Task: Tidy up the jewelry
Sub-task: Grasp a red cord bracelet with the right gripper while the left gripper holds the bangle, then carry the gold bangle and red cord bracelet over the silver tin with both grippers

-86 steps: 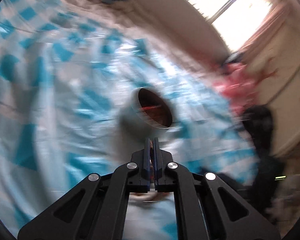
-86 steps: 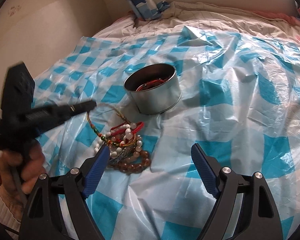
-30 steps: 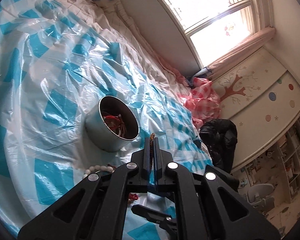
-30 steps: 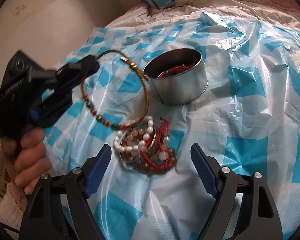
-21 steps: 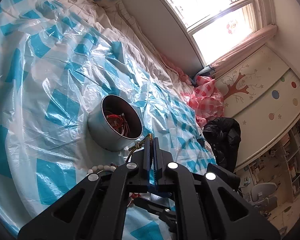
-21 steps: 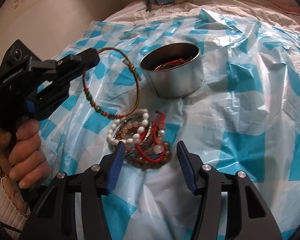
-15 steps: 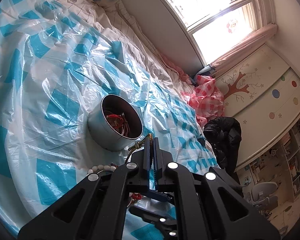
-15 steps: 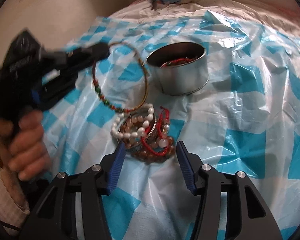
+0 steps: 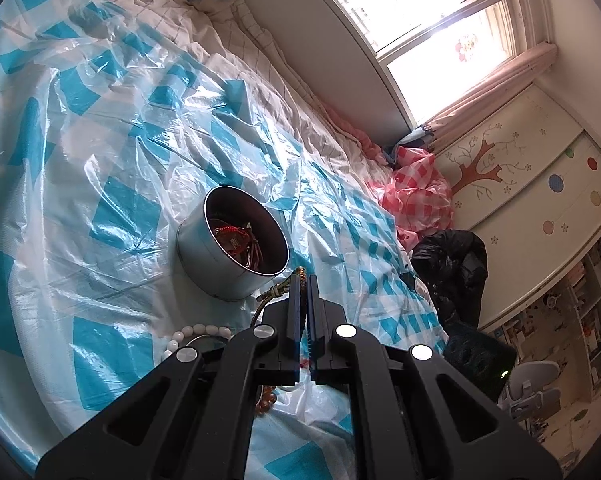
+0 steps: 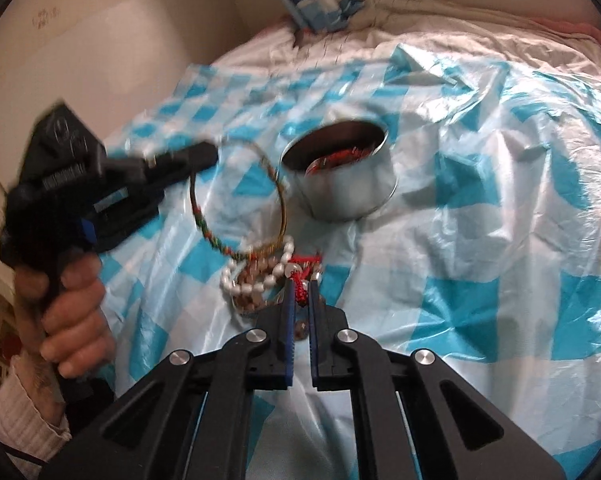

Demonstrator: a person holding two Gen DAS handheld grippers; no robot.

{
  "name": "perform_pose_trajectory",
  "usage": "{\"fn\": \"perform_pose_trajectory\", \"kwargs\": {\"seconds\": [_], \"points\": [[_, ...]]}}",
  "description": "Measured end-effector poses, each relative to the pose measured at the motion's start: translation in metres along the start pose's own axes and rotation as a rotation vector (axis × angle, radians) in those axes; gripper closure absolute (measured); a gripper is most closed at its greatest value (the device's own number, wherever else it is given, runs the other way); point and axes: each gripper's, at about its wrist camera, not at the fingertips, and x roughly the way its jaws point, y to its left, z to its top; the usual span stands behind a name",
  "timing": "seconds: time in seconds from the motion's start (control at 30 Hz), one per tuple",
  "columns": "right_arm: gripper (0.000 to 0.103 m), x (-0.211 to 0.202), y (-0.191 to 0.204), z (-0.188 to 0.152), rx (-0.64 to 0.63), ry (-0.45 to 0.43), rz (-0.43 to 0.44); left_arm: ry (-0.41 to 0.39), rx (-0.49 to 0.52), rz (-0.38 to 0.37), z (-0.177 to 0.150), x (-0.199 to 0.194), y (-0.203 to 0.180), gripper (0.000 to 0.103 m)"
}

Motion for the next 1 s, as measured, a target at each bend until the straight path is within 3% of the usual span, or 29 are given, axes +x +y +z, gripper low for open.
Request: {"fn": "perform_pose_trajectory", "kwargs": {"seconds": [0.3,0.53,1.0], "points": [[0.096,-0.027,-0.018,0.013,0.106,-0.153,0.066,0.023,0.05,0.058,-0.003,0.007,-0.007,0.1],[0.096,-0.03,-0.028,0.016,0.154,-0.179,0.101,0.031,0.119,0.136,-0.006,0.011,-0.016,0.1],[0.096,-0.034,-0.03,0.017,0.163,-0.211,0.124,-0.016,0.344,0.371,-0.016,0.017,-0.047,0.1]]}}
